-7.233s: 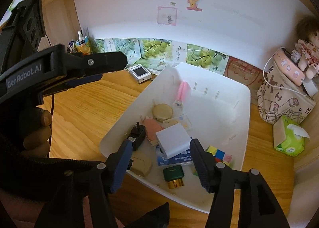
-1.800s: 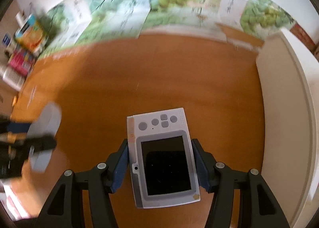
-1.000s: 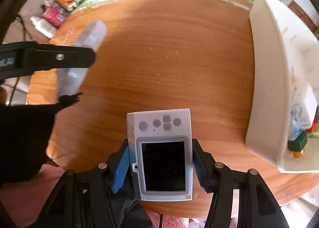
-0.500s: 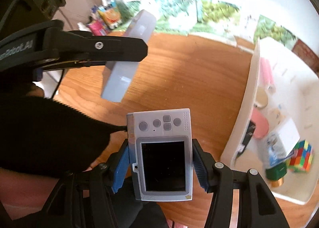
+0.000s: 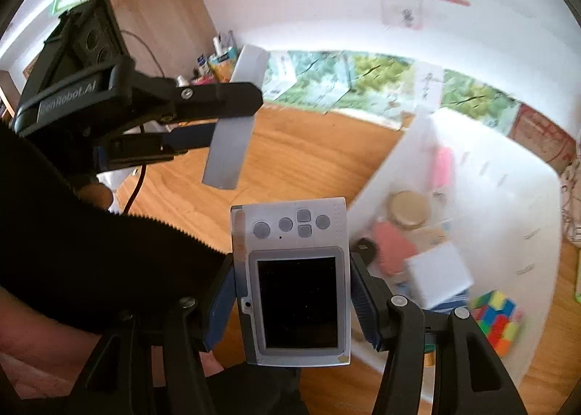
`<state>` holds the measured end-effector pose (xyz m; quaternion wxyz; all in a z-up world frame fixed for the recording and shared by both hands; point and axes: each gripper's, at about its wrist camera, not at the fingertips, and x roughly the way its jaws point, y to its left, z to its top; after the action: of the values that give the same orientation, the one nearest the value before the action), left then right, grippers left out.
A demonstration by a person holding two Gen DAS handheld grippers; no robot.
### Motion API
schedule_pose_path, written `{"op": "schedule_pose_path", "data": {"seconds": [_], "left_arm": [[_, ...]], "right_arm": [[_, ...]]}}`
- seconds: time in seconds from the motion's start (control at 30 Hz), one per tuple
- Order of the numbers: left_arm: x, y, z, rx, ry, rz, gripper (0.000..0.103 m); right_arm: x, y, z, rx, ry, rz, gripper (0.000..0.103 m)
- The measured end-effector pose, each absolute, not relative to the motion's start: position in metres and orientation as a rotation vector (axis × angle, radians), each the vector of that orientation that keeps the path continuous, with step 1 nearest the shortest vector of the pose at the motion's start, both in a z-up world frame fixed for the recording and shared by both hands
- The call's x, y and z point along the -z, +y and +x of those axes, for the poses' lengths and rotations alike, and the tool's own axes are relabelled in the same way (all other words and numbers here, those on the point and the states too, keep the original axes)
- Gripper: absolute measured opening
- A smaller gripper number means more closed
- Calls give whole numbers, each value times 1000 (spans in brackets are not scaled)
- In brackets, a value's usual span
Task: Organize rigid objects
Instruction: 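Carry the white card and white device toward the tray with both tools, then lower the card and device into the tray and open both tools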
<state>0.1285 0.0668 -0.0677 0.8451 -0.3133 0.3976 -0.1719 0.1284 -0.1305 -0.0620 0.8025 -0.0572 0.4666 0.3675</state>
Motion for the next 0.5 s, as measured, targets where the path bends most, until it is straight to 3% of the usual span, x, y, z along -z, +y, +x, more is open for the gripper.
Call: {"op": "schedule_pose_path", "data": {"seconds": [0.23,0.5], "left_arm": [[62,21,141,426,785,-633,60],[72,-19,155,426,882,-592,60]], "right_arm": [[57,-178,145,-706,934,-113,59],[56,-218,158,-595,921,-56,59]]}}
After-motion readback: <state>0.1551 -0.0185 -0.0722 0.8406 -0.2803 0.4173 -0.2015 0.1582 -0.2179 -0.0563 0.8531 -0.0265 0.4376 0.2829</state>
